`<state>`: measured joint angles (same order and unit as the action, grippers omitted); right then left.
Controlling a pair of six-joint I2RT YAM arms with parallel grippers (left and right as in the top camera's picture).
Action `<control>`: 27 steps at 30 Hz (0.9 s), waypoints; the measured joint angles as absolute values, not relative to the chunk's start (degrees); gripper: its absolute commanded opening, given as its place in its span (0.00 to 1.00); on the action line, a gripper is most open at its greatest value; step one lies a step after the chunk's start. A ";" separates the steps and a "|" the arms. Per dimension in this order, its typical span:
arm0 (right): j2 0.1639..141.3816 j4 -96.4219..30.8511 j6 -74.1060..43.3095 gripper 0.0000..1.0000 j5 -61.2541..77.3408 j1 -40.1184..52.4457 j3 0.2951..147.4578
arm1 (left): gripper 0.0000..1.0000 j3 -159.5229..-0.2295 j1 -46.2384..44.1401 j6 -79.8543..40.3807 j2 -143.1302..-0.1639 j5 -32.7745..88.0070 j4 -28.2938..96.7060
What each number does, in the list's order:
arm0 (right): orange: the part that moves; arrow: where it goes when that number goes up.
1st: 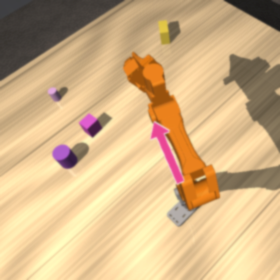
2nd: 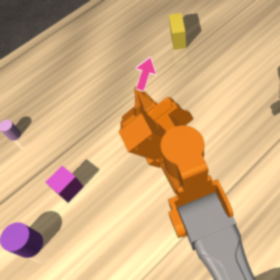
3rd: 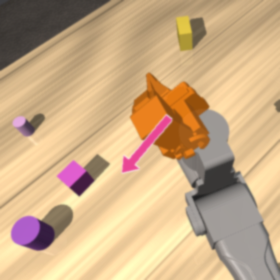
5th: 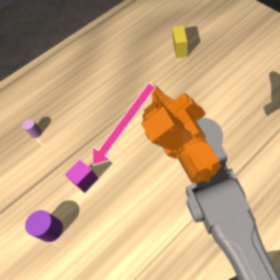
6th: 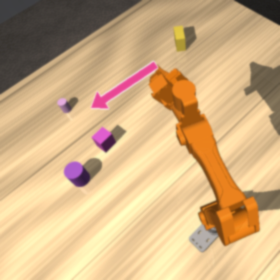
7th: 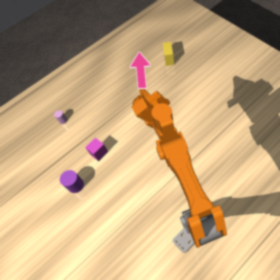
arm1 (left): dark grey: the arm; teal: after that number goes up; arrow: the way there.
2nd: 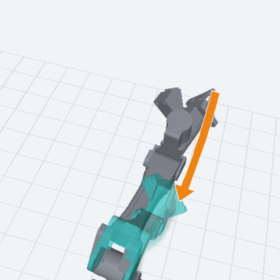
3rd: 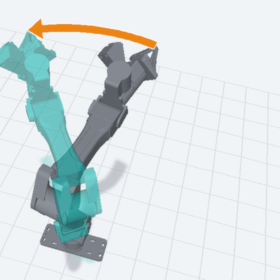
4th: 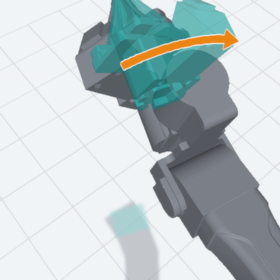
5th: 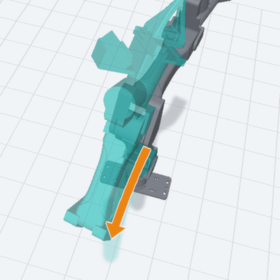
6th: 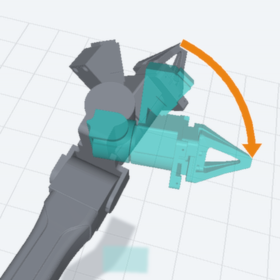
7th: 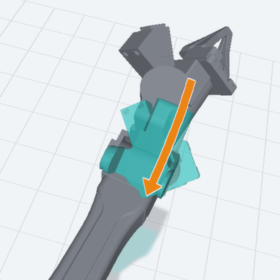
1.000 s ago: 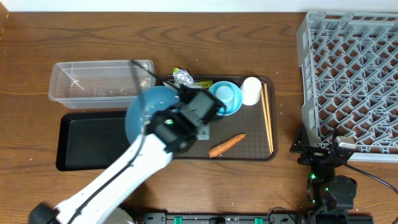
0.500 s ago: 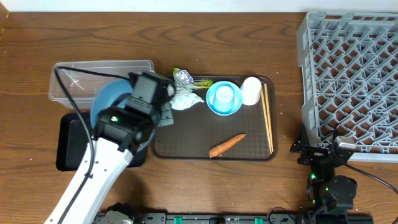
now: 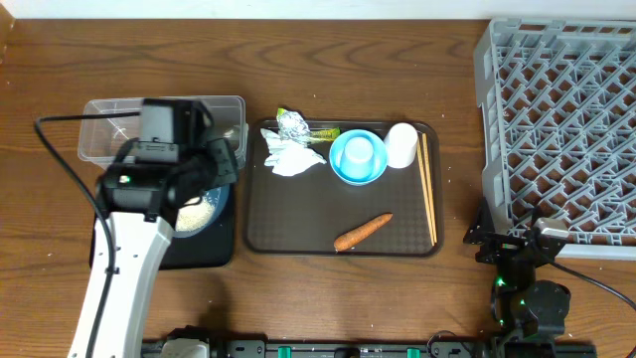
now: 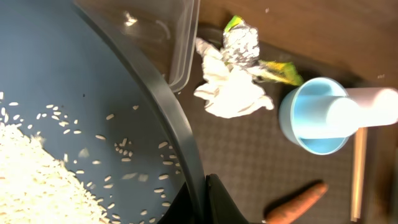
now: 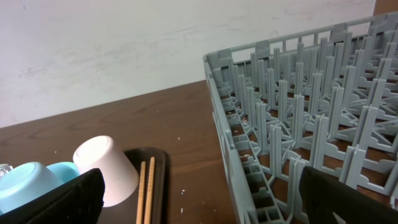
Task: Sort waste into correct bins and load items into the dishwasher rack
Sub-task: 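Lift the blue bowl and carry it left over the black tray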
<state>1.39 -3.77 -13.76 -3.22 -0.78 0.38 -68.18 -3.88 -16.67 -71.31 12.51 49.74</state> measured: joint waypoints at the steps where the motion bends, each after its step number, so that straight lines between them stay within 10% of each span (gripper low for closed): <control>1: 1.39 -3.79 -13.76 0.99 -3.22 -0.78 0.38 | 0.06 -68.18 -2.55 -16.23 -71.31 14.11 49.65; 27: 1.39 -3.77 -13.76 0.99 -3.22 -0.78 0.38 | 0.06 -68.16 17.58 -10.15 -71.48 38.72 49.76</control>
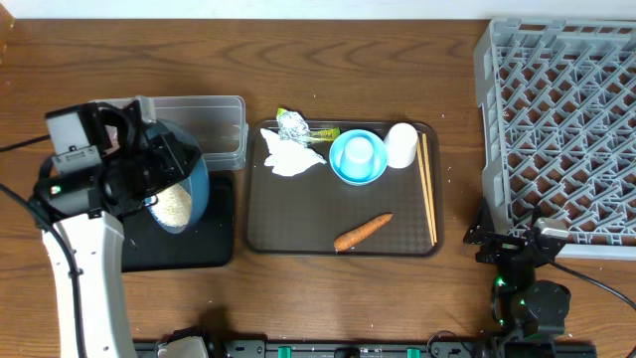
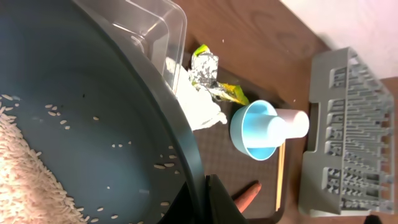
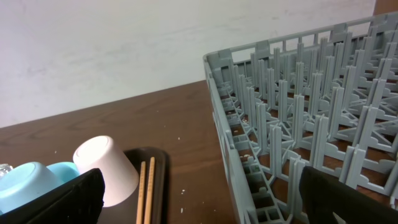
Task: Sort waste into correct bins and load items into the dishwasher rack
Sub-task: 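Lift the blue bowl and carry it left over the black tray, then tilt the blue bowl to pour rice onto the black tray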
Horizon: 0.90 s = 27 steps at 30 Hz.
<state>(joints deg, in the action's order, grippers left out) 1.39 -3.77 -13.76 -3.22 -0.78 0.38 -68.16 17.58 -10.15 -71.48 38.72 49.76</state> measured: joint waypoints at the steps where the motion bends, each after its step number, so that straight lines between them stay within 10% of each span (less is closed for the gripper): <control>1: 1.39 -3.77 -13.76 0.99 -3.22 -0.78 0.38 | 0.07 -68.16 18.15 -10.11 -71.48 39.11 49.80; 27: 1.39 -3.77 -13.76 0.99 -3.20 -0.78 0.38 | 0.06 -52.12 34.26 -8.73 -72.66 64.99 36.27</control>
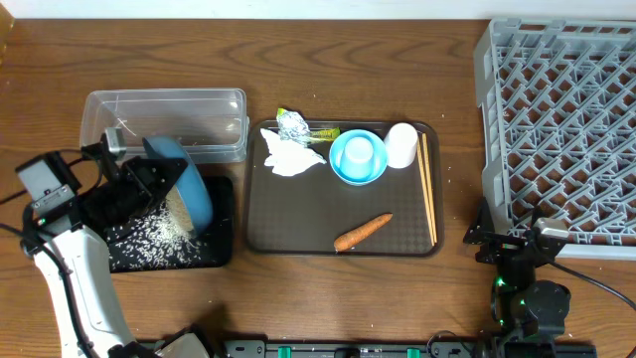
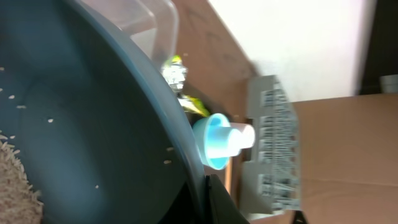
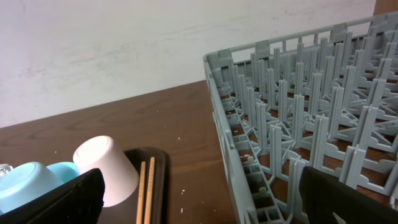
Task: Sort waste into correct bins and load items into the dishwasher rack
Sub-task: 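Tilt the blue bowl to pour rice onto the black tray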
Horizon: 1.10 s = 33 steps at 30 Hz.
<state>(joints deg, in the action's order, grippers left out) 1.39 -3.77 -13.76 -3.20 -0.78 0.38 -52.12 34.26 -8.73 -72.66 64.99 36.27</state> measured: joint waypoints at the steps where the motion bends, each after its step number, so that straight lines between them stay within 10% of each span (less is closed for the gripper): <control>1: 1.39 -3.77 -13.76 0.99 -3.20 -0.78 0.38 | 0.06 -51.94 35.00 -8.73 -72.66 66.43 36.18; 33: 1.39 -3.77 -13.76 0.99 -3.22 -0.78 0.38 | 0.06 -51.92 48.38 -8.73 -72.66 87.31 40.32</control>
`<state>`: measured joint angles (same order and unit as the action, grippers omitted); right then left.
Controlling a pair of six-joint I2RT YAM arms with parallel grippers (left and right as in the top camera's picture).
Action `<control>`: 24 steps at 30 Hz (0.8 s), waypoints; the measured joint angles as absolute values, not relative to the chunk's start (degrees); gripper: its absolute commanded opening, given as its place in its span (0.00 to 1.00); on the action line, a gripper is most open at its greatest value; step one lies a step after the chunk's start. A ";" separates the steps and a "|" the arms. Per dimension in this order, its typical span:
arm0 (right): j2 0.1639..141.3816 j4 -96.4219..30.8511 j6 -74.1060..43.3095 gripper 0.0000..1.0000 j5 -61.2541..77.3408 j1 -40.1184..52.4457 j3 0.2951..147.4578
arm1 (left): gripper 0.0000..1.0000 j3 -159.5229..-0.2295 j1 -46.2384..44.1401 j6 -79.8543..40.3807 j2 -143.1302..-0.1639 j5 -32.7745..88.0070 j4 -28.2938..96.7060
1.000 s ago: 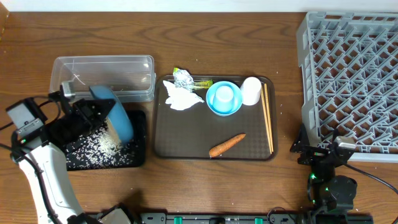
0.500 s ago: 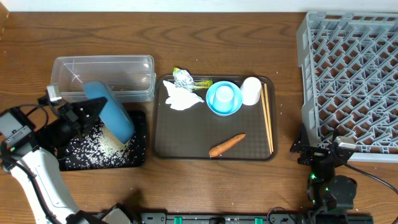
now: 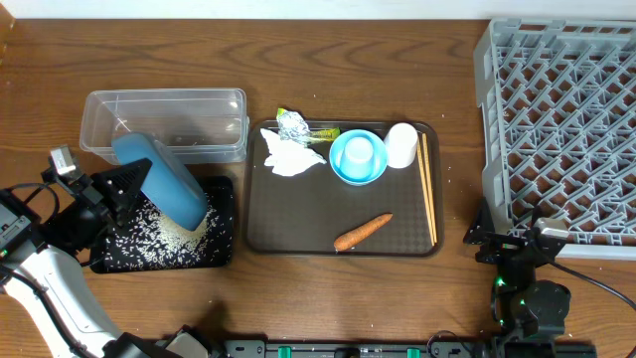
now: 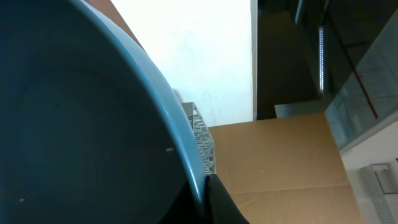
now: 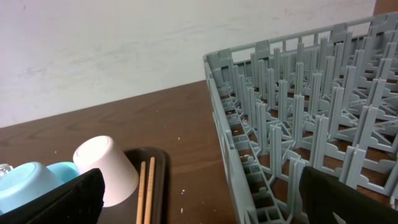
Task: Sort waste into correct bins and load items into the dishwasher rack
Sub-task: 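Tilt the blue bowl to pour rice onto the black tray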
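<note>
My left gripper [image 3: 121, 185] is shut on the rim of a blue plate [image 3: 159, 179], holding it steeply on edge over the black bin [image 3: 225, 221]. White rice [image 3: 159, 239] lies scattered in that bin. In the left wrist view the plate [image 4: 74, 124] fills the frame, bare but for a grain or two, with its rim pinched between the fingertips [image 4: 214, 196]. My right gripper [image 5: 199, 208] stands open by the grey dishwasher rack [image 3: 561, 119], nothing between its fingers.
A clear plastic bin [image 3: 164, 121] stands behind the black one. The brown tray [image 3: 298, 234] carries foil [image 3: 293, 124], a crumpled tissue [image 3: 290, 157], a blue bowl with a cup in it [image 3: 358, 156], a white cup [image 3: 401, 144], chopsticks [image 3: 427, 189] and a carrot [image 3: 363, 232].
The left arm has drawn back to the left and the plate is tipped further, nearly on edge. The rice seen on the plate is gone from it; more lies in the black bin.
The left gripper first held the plate almost level over the black bin with a heap of rice on it. Then the plate was tilted, then steeper with rice spread in the bin, and now it stands on edge and bare. The right arm stayed put.
</note>
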<state>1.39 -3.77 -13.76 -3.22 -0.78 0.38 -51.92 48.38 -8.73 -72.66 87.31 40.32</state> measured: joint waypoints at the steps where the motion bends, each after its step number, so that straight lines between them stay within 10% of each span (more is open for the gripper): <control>1: 1.39 -3.77 -13.76 0.99 -3.22 -0.78 0.38 | 0.06 -51.92 48.38 -8.73 -72.66 87.33 40.32; 24: 1.39 -3.77 -13.76 0.99 -3.22 -0.78 0.38 | 0.06 -51.92 48.23 -11.73 -71.59 83.11 40.47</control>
<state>1.39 -3.77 -13.76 -3.22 -0.78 0.38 -51.92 48.23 -11.73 -71.59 83.11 40.47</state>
